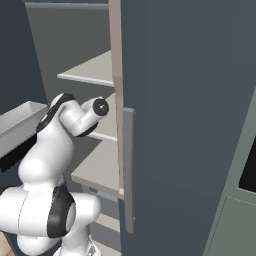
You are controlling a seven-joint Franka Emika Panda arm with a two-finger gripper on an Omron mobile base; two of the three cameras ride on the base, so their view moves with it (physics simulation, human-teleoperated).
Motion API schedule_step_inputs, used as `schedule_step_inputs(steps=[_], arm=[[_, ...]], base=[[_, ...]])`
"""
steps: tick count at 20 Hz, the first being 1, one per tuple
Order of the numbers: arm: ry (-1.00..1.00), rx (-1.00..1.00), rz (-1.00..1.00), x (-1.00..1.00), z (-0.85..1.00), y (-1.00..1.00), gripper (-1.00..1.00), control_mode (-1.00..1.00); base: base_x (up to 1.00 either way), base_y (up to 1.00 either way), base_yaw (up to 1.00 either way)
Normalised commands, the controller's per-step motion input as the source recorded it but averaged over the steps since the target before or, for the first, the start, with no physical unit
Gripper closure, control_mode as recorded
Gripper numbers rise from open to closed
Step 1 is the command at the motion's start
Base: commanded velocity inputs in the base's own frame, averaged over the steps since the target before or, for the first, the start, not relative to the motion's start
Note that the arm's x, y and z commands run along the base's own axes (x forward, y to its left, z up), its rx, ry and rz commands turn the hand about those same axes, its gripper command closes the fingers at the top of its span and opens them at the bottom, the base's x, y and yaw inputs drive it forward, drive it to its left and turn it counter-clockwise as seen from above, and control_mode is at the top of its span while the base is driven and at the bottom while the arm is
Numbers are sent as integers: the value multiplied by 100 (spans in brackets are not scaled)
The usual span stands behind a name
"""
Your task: Take the garlic, mango, and mushroom from the freezer and place them in the bowl on the counter.
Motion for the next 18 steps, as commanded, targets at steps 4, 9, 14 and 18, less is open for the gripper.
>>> schedule_step_inputs(steps=[4,9,14,18], arm=[[0,0,0,8,-2,2,-100,-100],[0,0,0,8,-4,-1,-100,-100],[2,0,0,30,-12,-7,-100,-100],[2,0,0,25,-19,0,-100,-100]], base=[[0,0,0],[0,0,0],[0,0,0],[0,0,0]])
